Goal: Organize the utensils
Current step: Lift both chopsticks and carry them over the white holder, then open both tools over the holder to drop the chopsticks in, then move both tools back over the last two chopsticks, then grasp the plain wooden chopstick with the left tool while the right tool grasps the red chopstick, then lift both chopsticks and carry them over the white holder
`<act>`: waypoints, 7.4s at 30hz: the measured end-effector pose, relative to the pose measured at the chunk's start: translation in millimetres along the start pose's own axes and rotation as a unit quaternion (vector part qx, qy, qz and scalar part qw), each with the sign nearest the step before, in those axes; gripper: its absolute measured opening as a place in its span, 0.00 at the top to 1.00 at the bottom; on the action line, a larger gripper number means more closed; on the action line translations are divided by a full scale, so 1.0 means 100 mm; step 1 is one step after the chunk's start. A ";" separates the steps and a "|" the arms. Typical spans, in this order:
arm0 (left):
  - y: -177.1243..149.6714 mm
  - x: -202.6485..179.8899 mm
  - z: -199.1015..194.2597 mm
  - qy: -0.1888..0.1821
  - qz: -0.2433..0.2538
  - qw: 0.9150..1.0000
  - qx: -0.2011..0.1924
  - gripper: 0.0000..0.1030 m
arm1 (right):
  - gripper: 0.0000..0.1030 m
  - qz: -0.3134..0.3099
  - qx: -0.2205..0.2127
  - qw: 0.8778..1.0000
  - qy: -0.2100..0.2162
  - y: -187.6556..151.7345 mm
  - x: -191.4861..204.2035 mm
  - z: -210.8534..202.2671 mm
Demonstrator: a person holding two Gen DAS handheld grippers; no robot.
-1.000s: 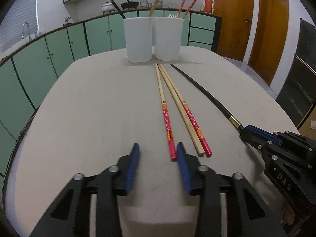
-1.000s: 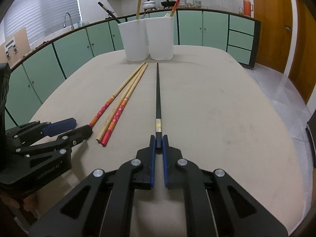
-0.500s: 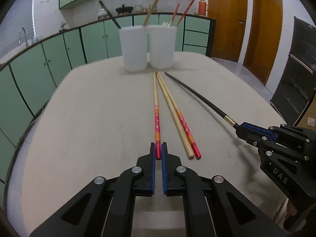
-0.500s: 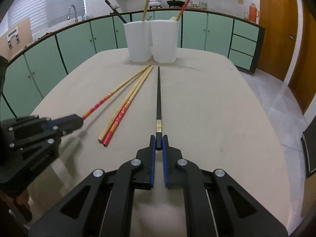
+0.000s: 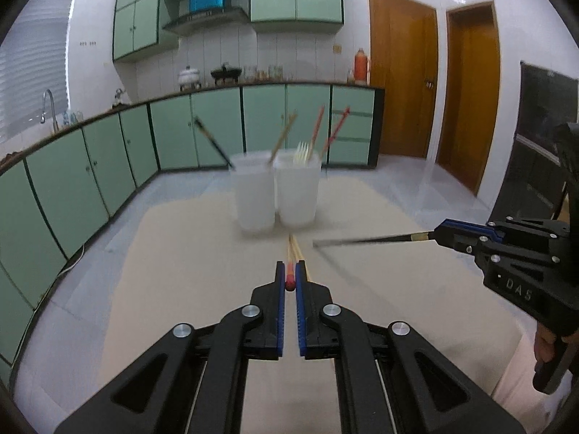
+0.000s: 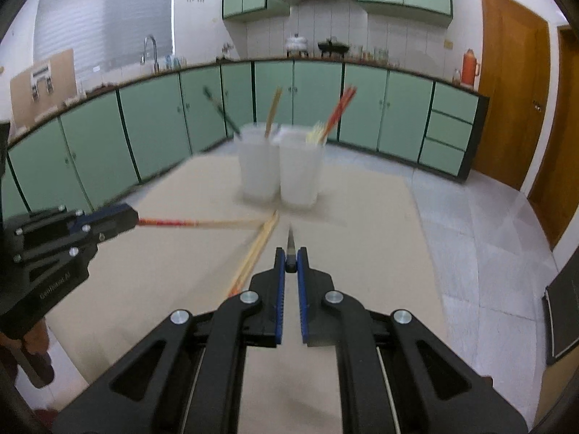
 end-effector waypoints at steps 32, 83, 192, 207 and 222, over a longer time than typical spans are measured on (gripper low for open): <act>2.17 0.44 -0.09 0.000 -0.004 0.986 -0.169 0.95 | 0.95 -0.027 -0.136 0.989 0.058 2.44 -0.35 -0.12; 0.47 0.39 0.33 0.028 -0.022 0.999 -0.037 0.41 | 0.13 0.019 -0.120 0.992 -0.032 0.44 -0.24 0.12; -0.69 -0.38 0.46 -0.015 0.008 0.996 0.085 0.94 | 0.95 0.020 0.079 0.996 -0.039 -0.88 -0.12 0.45; 0.33 -0.10 0.00 -0.021 -0.007 1.000 -0.021 0.94 | 0.95 -0.024 -0.019 0.999 -0.025 0.33 -0.21 -0.11; 1.14 0.19 -0.22 -0.040 -0.013 0.996 -0.077 0.94 | 0.95 -0.049 -0.058 0.996 0.045 1.39 -0.20 -0.30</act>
Point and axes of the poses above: each gripper's, at about its wrist camera, not at the fingertips, and z roughly the way its jaws point, x to its left, y to its top, the point moved 3 cm from there along z, roughly the way its jaws point, and after that the axes turned 6 degrees about y, right-handed, at the moved point
